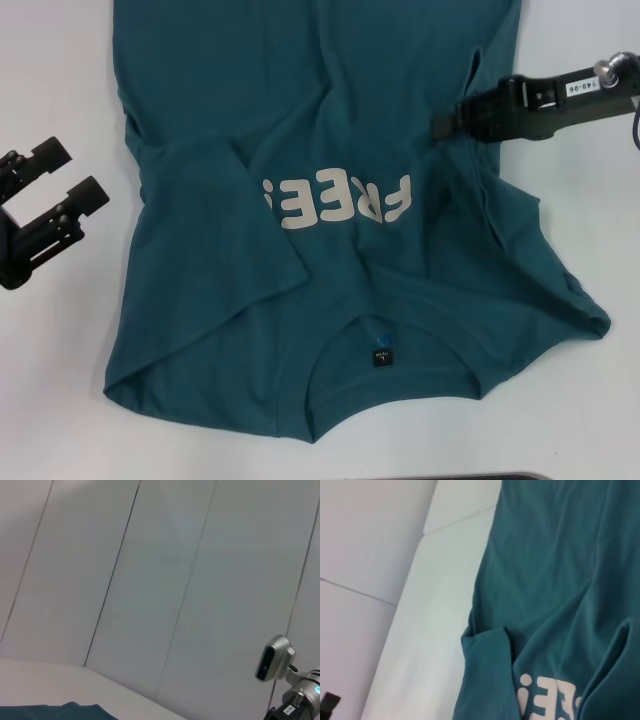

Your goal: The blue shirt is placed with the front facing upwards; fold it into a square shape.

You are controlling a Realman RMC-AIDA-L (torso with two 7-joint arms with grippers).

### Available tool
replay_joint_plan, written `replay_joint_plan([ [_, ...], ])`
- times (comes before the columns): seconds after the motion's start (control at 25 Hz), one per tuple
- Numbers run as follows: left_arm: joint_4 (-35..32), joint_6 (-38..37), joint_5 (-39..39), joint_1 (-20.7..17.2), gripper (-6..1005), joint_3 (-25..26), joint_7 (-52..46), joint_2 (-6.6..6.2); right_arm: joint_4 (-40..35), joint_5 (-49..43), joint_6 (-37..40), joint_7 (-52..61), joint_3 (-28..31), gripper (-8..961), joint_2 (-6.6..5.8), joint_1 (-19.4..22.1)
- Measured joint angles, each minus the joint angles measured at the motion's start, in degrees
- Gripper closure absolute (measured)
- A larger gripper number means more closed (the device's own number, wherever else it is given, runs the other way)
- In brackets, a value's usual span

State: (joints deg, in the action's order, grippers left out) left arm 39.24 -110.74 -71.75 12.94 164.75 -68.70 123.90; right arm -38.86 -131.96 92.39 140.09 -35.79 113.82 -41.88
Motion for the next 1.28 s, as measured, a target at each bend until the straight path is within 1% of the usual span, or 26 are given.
replay_joint_plan([
  [0.08, -0.15, 0.05, 0.0, -0.04, 278, 0.08, 0.0, -0.09, 0.06, 1.71, 0.32, 0.22, 0.34, 738, -0.22, 0.14],
  [0.28, -0.15, 0.09, -0.4, -0.2, 279, 0.14, -0.03, -0.16, 0.37, 4.01, 0.63, 1.94, 0.44, 494, -0.57, 0.85],
  [0.4, -0.14, 0.09, -1.23, -0.51, 279, 0.14, -0.03, -0.15, 0.44, 3.39, 1.02, 2.9, -0.74, 279, -0.67, 0.7],
  [0.64, -0.12, 0.09, -1.54, -1.12, 278, 0.06, -0.03, -0.15, -1.06, 2.75, 1.65, 4.21, -4.15, 267, -0.93, 0.29],
  [0.8, -0.12, 0.07, -2.13, -1.52, 279, 0.03, -0.03, -0.1, -1.36, 2.8, 2.28, 4.38, -4.26, 267, -1.06, -0.49],
  [0.92, -0.13, -0.01, -2.39, -1.65, 279, 0.04, -0.03, -0.07, -1.87, 0.35, 1.49, 6.31, -4.6, 266, -1.43, -0.99],
  [1.08, -0.12, -0.02, -2.64, -1.69, 279, 0.04, -0.03, -0.06, -4.04, -1.8, 0.89, 8.24, -6.52, 266, -1.4, -1.24],
  [1.16, -0.12, -0.02, -2.74, -1.69, 279, 0.04, -0.03, -0.06, -5.14, -1.78, 1.1, 8.53, -7.52, 266, -1.38, -1.56],
  [1.28, -0.12, 0.0, -2.99, -1.69, 278, 0.04, -0.03, -0.12, -6.37, -0.24, 2.33, 7.41, -7.51, 266, -1.3, -2.09],
])
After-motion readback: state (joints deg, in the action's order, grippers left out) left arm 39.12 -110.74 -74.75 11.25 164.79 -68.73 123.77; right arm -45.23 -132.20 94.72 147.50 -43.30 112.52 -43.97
